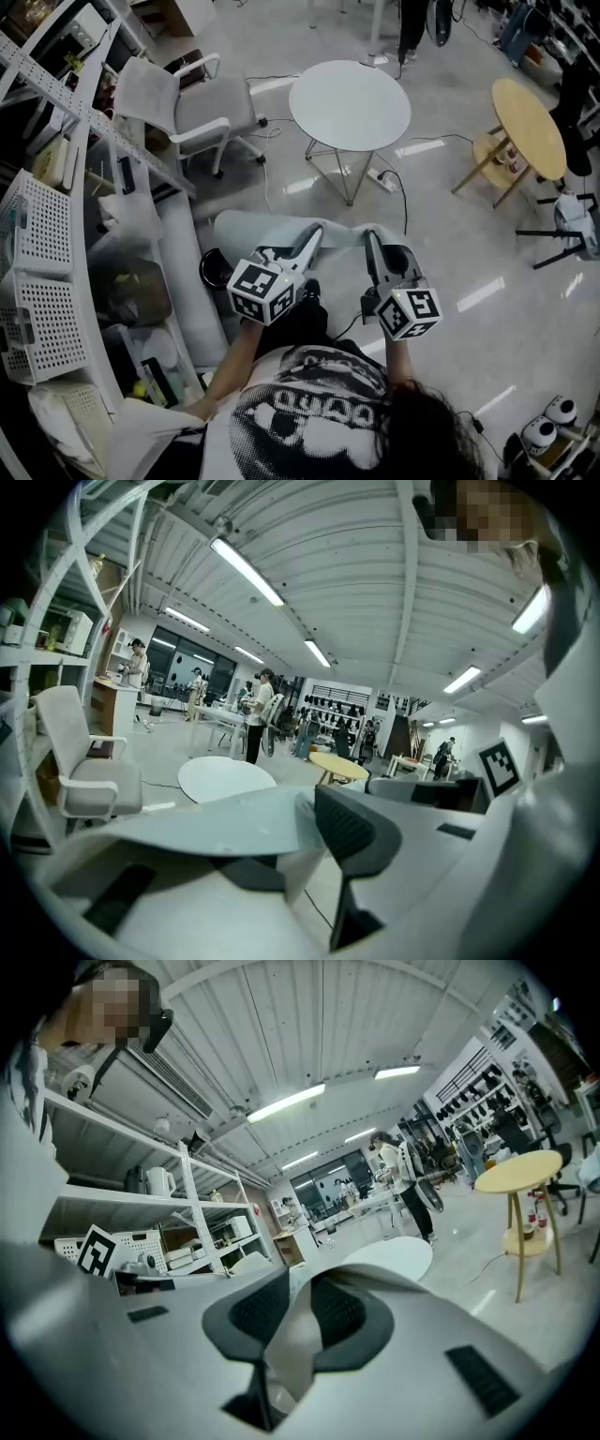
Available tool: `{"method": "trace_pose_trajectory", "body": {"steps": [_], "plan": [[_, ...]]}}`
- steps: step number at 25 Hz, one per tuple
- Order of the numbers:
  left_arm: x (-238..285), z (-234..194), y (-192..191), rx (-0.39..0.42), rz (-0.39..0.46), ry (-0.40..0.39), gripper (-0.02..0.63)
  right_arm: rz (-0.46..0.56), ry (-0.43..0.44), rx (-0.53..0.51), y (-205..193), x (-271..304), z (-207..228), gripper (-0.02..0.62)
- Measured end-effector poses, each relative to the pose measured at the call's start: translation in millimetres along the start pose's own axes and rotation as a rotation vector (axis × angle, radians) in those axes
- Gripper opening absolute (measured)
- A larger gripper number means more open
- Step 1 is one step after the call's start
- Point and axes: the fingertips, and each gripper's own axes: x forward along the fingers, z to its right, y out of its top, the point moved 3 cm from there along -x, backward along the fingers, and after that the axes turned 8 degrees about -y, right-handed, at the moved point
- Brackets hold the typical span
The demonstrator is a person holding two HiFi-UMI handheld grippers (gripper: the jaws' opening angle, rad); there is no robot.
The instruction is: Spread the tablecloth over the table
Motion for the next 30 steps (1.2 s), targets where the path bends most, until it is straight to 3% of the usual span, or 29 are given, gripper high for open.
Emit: {"method": "trace_pose_trajectory", "body": {"steps": [12,30], "plan": [[3.5,-83.6,35.5,0.012,0.04,-0.006,0.094,0.008,0.012,-0.046,15.8,84.1,-32.8,0.074],[37.7,-106.4,82.4,0.091,0.071,-0.116,0.095,0.07,-0.01,-0.12,59.4,114.5,-27.8,0.077]]}}
